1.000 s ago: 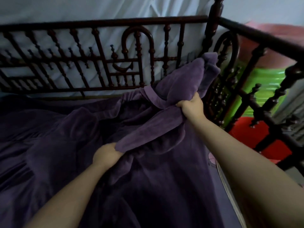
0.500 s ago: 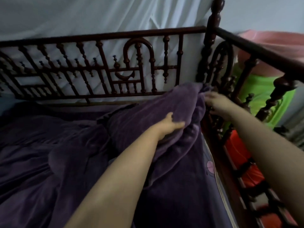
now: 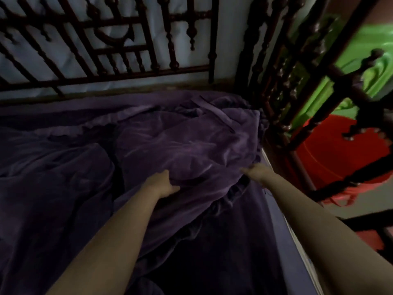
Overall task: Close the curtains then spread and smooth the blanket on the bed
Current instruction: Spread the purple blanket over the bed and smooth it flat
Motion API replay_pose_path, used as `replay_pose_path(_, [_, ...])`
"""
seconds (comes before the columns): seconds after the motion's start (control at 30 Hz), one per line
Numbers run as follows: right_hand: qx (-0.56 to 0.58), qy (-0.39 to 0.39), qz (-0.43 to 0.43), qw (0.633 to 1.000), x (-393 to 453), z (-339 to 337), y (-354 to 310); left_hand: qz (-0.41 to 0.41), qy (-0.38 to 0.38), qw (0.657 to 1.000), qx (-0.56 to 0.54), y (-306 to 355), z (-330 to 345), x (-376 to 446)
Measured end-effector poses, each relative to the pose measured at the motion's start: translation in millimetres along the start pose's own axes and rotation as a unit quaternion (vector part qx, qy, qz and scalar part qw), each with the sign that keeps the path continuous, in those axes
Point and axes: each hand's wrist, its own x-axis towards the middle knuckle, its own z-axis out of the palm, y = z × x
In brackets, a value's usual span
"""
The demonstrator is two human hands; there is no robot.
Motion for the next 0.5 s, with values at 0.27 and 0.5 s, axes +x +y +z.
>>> replay_pose_path(0.27, [0.250, 0.174, 0.137, 0.943, 121, 56, 11, -0.133, 0.104, 0.985, -0.033, -57, 33, 100])
replay_pose_path(0.5, [0.316, 0.244, 0.176, 0.900, 186, 64, 5, -0.129, 0.158, 0.979, 0.024, -87, 48, 152])
